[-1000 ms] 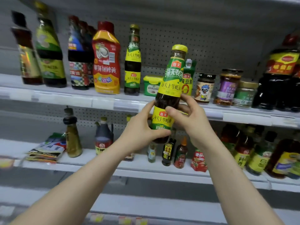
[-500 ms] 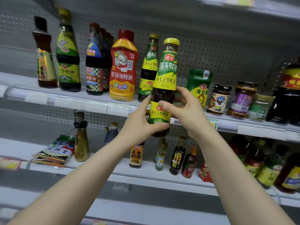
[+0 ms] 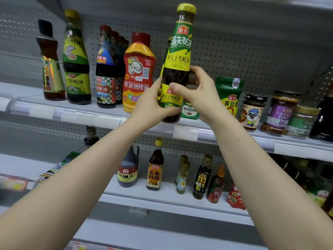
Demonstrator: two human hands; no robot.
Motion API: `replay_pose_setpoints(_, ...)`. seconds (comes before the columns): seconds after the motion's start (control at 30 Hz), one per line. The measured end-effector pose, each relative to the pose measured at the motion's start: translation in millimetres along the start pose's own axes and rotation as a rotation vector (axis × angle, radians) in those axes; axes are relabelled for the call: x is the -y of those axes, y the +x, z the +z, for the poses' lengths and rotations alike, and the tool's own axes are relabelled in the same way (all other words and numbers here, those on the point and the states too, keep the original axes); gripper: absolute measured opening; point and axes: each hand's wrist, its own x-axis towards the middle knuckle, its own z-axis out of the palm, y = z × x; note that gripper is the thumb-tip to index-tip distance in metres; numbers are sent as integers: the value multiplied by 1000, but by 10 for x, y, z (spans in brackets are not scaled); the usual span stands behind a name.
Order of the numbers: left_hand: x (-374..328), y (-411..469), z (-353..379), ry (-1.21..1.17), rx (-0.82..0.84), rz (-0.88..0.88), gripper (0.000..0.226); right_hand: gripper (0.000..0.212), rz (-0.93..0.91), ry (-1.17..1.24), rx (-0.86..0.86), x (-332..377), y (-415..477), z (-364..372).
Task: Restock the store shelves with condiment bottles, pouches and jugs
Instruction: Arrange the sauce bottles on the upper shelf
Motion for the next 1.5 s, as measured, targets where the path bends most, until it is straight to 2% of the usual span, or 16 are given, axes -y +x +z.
replay_pose_setpoints(0.7, 398, 303, 76, 96, -14, -66, 88, 58, 77, -4, 15, -384, 402, 238)
replay_pose_setpoints(0.93, 443, 377, 123, 158, -45, -82, 89, 56, 87, 13, 27, -446, 495, 260)
replay_pose_setpoints(1.2, 457, 393, 225, 246, -155, -78, 93, 57, 86, 12, 26, -527, 577, 270)
replay_pose_setpoints(1.5, 537, 375, 312, 316, -145, -123, 96, 51, 94, 13, 24, -686, 581, 321)
